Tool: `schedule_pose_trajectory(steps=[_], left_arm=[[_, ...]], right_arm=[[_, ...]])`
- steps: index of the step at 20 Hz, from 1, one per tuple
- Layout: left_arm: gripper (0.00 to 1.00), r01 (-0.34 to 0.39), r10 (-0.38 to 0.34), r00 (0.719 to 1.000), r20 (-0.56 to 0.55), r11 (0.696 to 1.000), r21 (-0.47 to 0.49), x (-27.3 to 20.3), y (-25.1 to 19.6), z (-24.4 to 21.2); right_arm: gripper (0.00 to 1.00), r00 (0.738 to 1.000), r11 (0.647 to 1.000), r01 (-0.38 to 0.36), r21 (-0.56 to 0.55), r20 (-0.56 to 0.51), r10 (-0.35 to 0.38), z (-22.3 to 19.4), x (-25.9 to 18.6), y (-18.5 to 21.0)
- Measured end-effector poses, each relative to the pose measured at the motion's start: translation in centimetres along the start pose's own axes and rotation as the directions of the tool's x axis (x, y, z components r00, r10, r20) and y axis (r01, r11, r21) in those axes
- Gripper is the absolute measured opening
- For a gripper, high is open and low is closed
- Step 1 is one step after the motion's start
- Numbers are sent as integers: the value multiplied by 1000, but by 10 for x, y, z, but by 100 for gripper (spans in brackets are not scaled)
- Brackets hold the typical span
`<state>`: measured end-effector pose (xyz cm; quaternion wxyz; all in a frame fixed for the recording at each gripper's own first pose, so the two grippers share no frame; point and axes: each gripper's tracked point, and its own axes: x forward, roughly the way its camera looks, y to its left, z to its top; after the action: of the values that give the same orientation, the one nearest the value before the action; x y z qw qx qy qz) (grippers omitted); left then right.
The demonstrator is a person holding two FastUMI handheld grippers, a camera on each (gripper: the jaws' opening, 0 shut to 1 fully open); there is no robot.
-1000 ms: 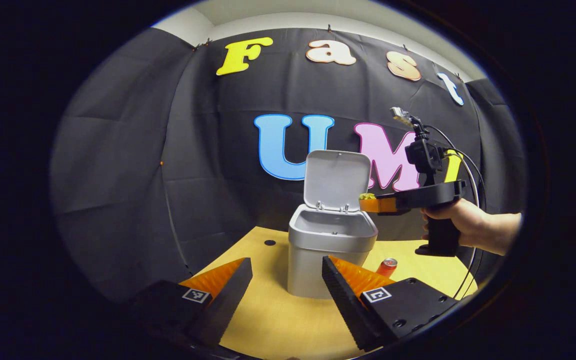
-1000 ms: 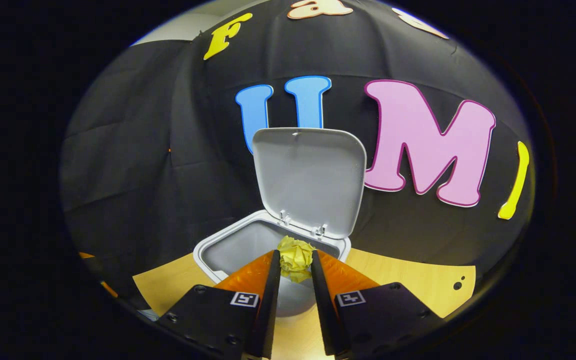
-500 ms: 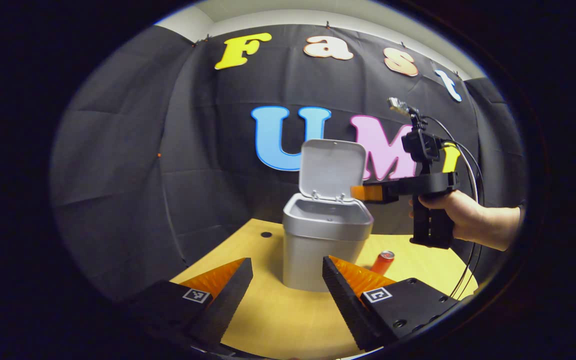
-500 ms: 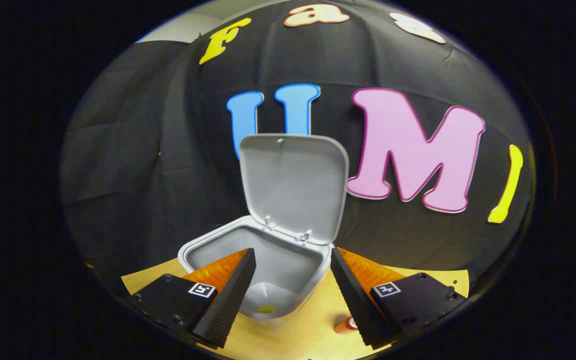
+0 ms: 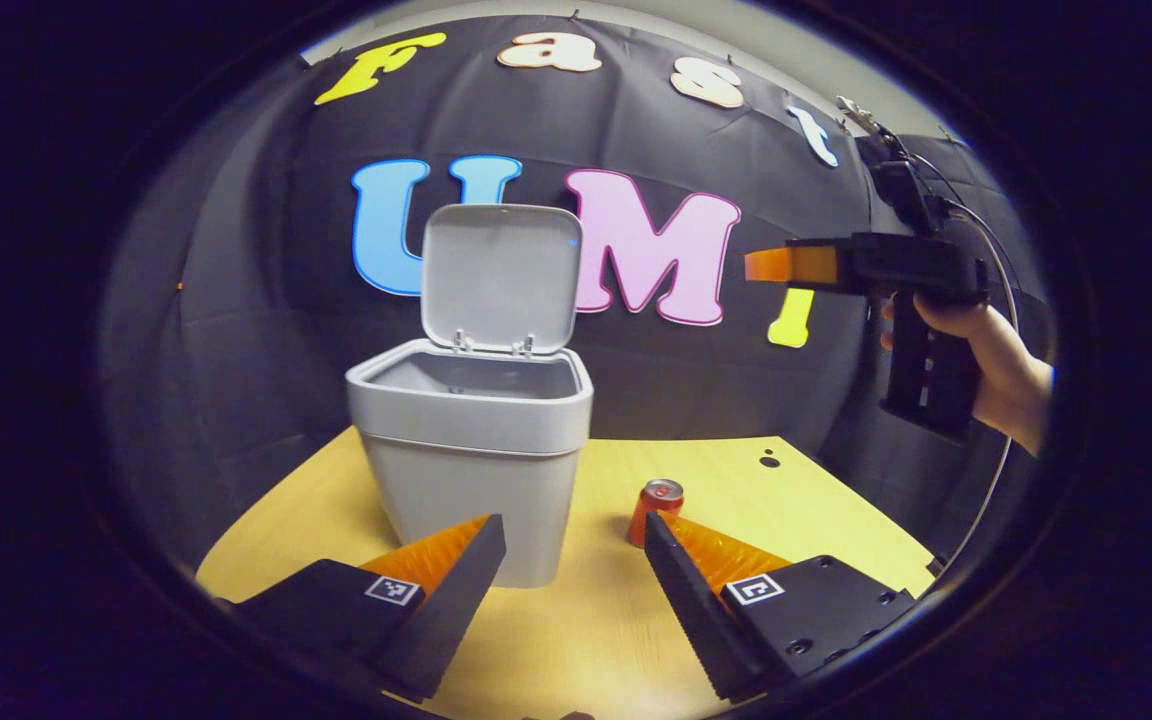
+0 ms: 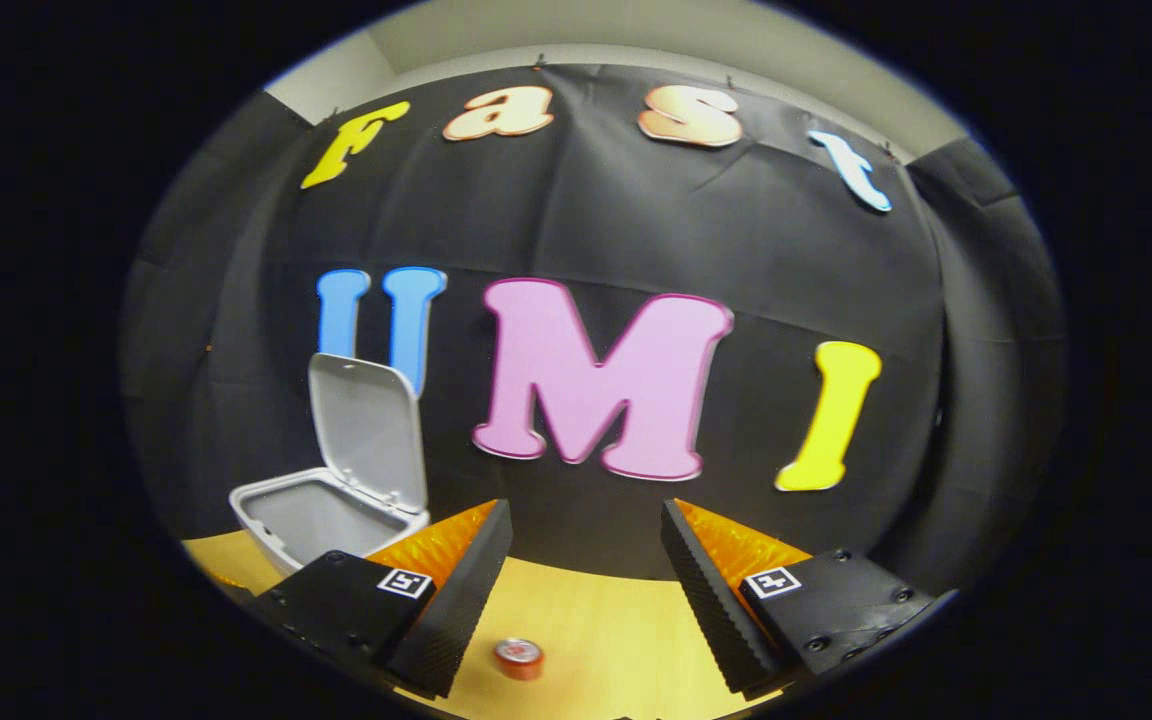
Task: Press the lid of the desktop garbage bin to open it, pick up the crumpled paper on the desktop and throw it into the bin, then pick up the pop can on the desktop and drop it into the bin, and finally close the garbage bin lid.
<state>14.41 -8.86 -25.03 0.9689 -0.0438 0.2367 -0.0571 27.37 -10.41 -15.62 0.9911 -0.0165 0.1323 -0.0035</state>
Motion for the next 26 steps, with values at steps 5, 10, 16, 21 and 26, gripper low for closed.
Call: schedule_pose_trajectory(steps=[5,10,16,21,26], left_arm=[[95,70,-69,997,-38,997,22,78,-54,-37],[95,105,-101,993,-68,992,71,152,-88,-71],[95,109,-97,991,-93,986,123,214,-103,-101],[95,54,-45,997,-63,987,151,250,-93,-106],[95,58,-49,997,-64,985,160,267,-91,-109]], right_arm=[[96,984,982,178,-58,14,-178,-37,-16,-103],[96,958,955,280,-94,-27,-284,-73,-35,-174],[97,931,931,358,-74,-45,-362,-98,-43,-227],[97,913,916,394,-70,-81,-399,-120,-45,-246],[97,914,921,379,-90,-118,-388,-138,-44,-246]])
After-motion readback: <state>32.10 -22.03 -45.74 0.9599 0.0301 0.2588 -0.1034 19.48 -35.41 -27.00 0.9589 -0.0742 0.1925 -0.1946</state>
